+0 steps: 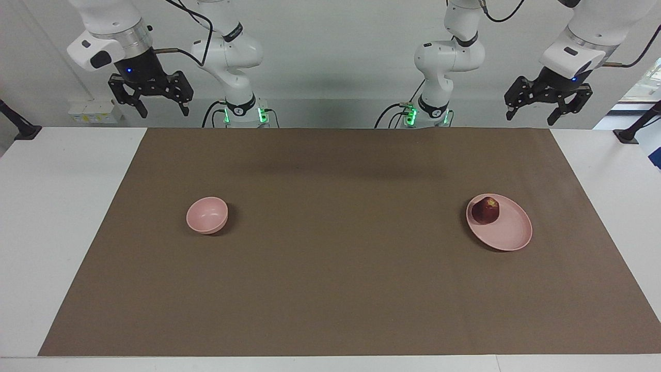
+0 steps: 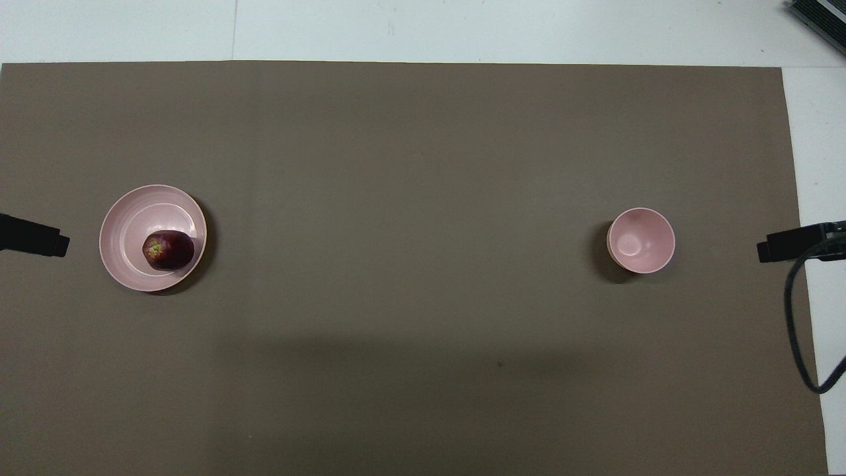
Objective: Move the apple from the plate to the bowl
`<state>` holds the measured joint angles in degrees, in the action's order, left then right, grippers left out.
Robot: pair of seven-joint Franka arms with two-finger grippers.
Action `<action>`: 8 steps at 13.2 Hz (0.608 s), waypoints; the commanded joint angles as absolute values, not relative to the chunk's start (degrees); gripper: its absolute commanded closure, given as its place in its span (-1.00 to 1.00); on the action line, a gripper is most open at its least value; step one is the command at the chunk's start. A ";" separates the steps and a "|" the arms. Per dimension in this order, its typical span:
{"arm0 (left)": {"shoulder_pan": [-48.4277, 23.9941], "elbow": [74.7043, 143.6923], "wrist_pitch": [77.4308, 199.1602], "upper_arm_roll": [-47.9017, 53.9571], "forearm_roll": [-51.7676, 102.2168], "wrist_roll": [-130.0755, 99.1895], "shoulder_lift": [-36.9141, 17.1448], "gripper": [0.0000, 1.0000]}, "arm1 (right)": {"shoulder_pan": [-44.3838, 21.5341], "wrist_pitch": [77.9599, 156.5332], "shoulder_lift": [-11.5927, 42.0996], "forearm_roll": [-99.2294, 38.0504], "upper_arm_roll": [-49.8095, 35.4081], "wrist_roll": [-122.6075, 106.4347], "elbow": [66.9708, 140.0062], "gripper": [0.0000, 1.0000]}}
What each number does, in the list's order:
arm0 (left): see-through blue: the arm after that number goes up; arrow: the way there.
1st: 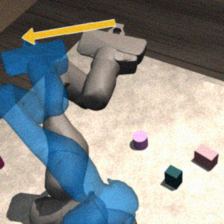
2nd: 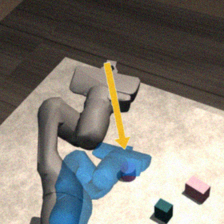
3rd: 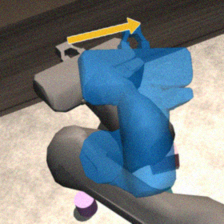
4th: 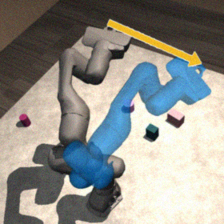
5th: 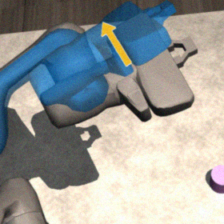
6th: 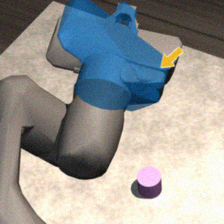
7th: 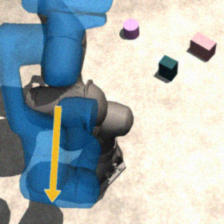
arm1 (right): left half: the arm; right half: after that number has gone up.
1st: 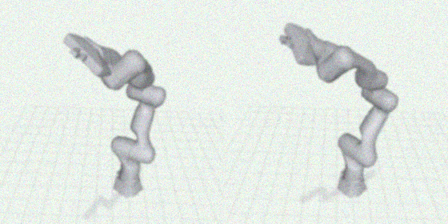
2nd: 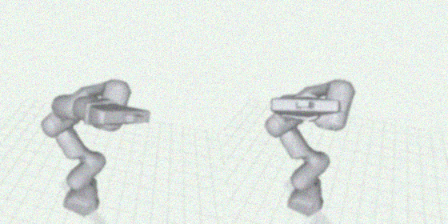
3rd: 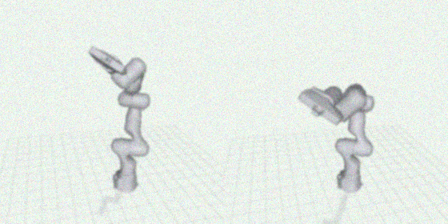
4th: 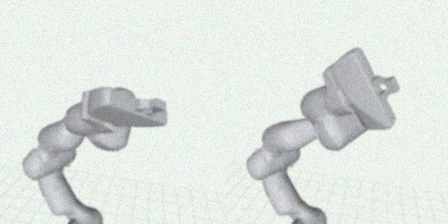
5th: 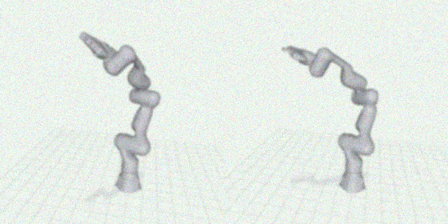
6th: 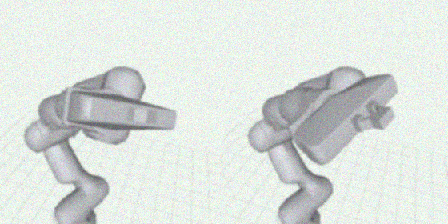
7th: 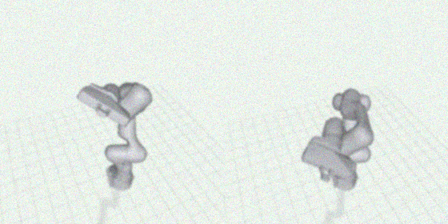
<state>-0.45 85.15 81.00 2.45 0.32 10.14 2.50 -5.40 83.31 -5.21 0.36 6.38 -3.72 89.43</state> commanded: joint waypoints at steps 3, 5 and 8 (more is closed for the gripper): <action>0.00 84.81 79.90 2.20 -0.70 10.11 2.90 -1.00 | -5.10 83.76 -6.76 -0.79 6.15 -3.43 90.09 -1.00; 0.00 84.90 79.63 2.11 -0.70 10.02 2.99 -1.00 | -5.36 84.46 -6.77 -1.05 5.37 -2.38 92.53 -1.00; 0.87 84.90 79.98 1.41 -0.79 10.11 2.99 -1.00 | -7.55 90.77 -6.51 -3.59 5.19 -0.10 96.76 -1.00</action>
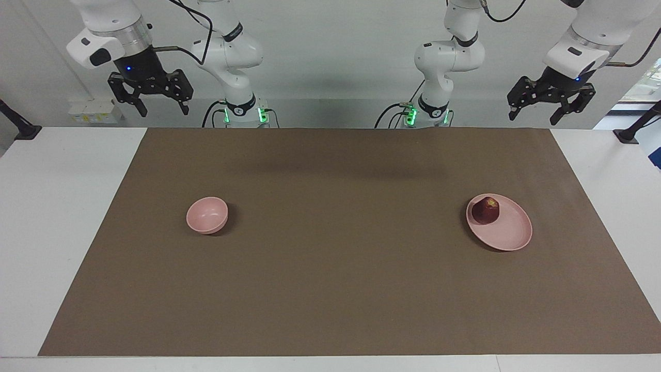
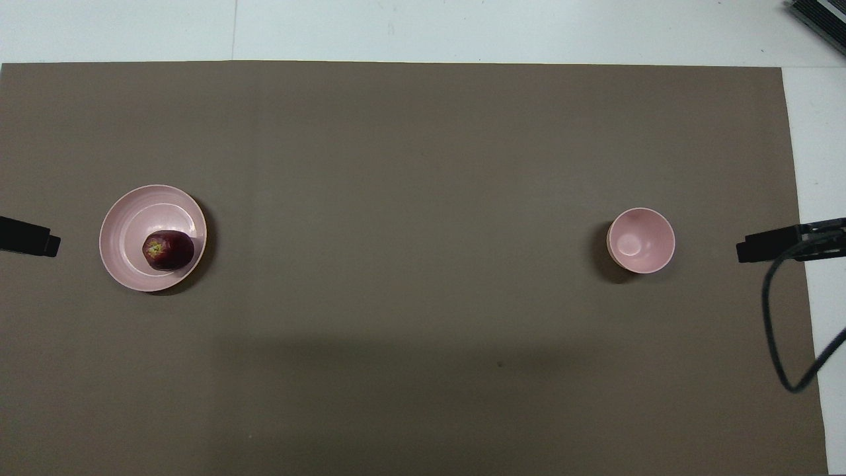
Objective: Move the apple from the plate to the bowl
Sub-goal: 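Reach the left gripper down to the apple while the right gripper advances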
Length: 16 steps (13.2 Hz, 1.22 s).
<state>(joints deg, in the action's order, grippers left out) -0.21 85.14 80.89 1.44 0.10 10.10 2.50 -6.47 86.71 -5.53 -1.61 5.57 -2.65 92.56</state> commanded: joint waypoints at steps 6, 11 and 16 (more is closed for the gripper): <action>0.27 89.10 86.91 1.49 -0.62 10.90 4.21 -1.00 | -12.65 100.80 -1.16 -7.37 5.19 6.24 100.28 -1.00; -0.09 99.11 97.52 1.85 1.85 10.55 3.87 -1.00 | -15.11 105.73 2.80 -10.79 5.19 9.83 101.16 -1.00; 0.88 112.40 119.50 1.58 1.93 11.60 0.37 -1.00 | -18.80 116.08 9.40 -16.95 5.19 17.73 101.95 -1.00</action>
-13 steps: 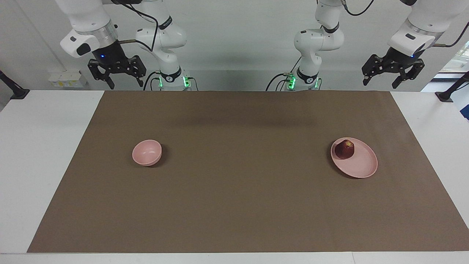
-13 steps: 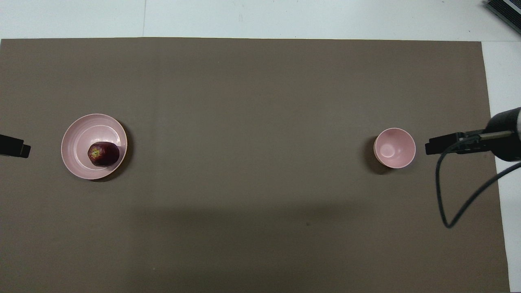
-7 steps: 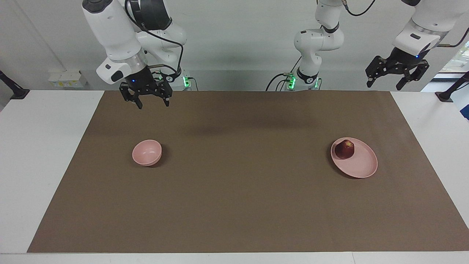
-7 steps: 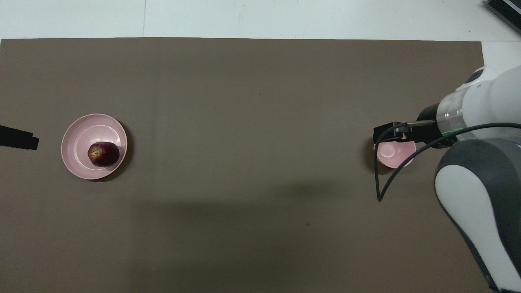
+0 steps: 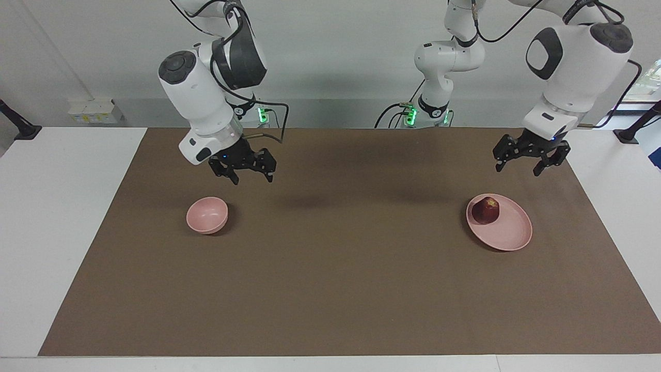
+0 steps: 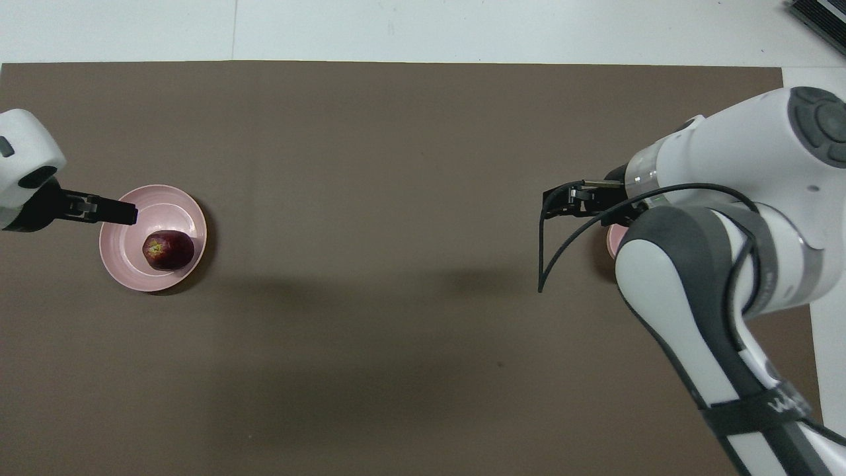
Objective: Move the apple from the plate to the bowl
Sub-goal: 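Reach the left gripper down to the apple while the right gripper advances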
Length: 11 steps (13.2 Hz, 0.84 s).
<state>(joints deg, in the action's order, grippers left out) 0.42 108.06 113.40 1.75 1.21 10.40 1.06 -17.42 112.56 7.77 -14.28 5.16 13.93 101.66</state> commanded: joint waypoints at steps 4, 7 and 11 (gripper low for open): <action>0.79 115.57 124.62 1.58 1.93 11.51 -4.55 -1.00 | -22.49 121.27 13.09 -21.00 5.19 24.77 101.95 -1.00; 0.88 119.60 129.97 1.58 1.93 11.51 -6.50 -1.00 | -23.38 122.69 14.41 -25.99 5.19 26.63 102.39 -1.00; 0.79 124.10 132.45 1.58 1.93 10.99 -5.98 -1.00 | -24.17 122.96 14.50 -26.81 5.19 26.19 105.12 -1.00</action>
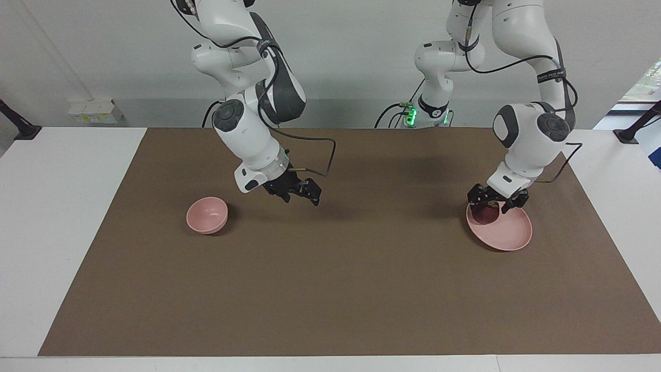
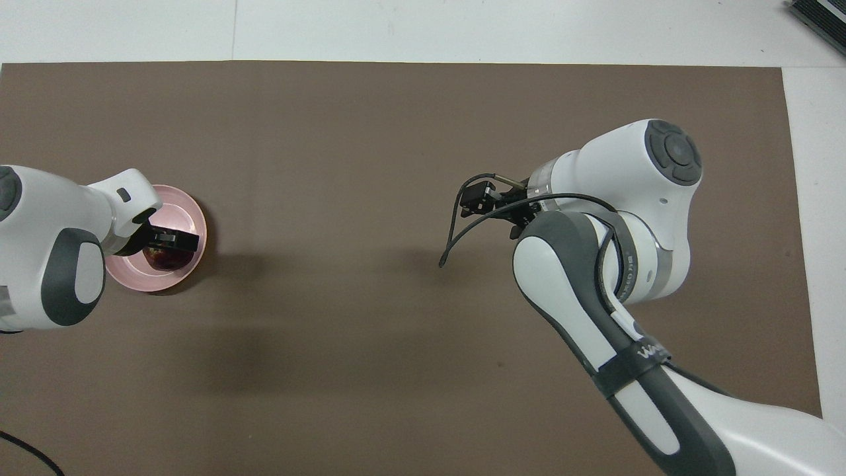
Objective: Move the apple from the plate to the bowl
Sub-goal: 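Close the left gripper on the red apple on the plate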
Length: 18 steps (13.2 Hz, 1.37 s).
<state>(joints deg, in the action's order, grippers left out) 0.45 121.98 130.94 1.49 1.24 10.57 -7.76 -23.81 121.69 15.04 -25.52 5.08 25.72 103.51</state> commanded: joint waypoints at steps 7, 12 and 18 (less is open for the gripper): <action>0.97 123.14 132.45 1.49 0.88 14.76 -6.33 1.00 | -26.02 123.57 14.50 -28.04 5.19 27.07 106.26 -1.00; 0.97 119.62 130.96 1.49 0.97 15.21 -1.77 1.00 | -26.02 123.57 14.59 -38.11 5.19 30.40 103.89 -1.00; -4.83 119.62 126.12 2.28 14.53 9.49 1.49 1.00 | -25.31 123.31 14.06 -66.32 5.19 37.69 103.97 -1.00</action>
